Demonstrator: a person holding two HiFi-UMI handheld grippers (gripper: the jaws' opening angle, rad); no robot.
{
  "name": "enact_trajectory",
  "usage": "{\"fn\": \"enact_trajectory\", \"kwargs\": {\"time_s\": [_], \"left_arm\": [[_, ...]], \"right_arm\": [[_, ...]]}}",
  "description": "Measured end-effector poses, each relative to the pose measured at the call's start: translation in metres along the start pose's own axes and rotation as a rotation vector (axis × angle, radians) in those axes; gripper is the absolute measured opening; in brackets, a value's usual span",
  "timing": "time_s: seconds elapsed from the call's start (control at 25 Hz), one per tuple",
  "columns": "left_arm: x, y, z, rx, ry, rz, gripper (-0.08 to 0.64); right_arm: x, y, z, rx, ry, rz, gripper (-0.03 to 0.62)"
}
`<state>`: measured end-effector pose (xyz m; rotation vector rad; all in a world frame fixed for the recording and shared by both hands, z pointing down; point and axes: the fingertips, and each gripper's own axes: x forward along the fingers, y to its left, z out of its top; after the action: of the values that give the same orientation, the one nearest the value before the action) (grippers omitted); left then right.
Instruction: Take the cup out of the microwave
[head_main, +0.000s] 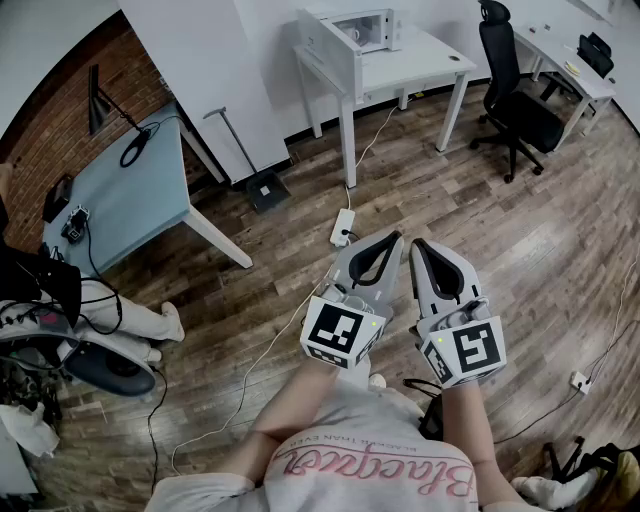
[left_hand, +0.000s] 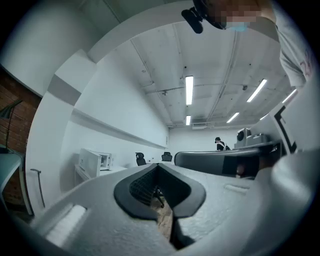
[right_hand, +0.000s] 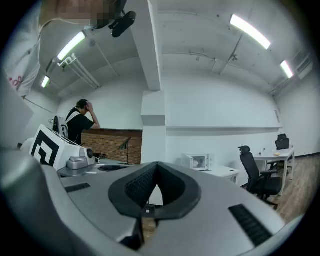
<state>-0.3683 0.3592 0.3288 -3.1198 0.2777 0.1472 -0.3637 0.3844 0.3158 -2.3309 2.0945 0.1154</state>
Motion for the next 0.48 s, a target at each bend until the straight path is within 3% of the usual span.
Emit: {"fn": "enact_trajectory", "kwargs": {"time_s": [0.2,0.48], "left_arm": [[-0.026,-0.036,0.012,0.016,-0.005,-0.013,0.005],[-0.032,-0.045,0.013,0.009,-0.013,-0.019,0.005]], "right_arm": [[-0.043,0.018,0.015,-0.007,-0.027,-0.010,0.011],[-0.060,0.020,0.017,0.011,-0.044,-0.038,0.011]]}}
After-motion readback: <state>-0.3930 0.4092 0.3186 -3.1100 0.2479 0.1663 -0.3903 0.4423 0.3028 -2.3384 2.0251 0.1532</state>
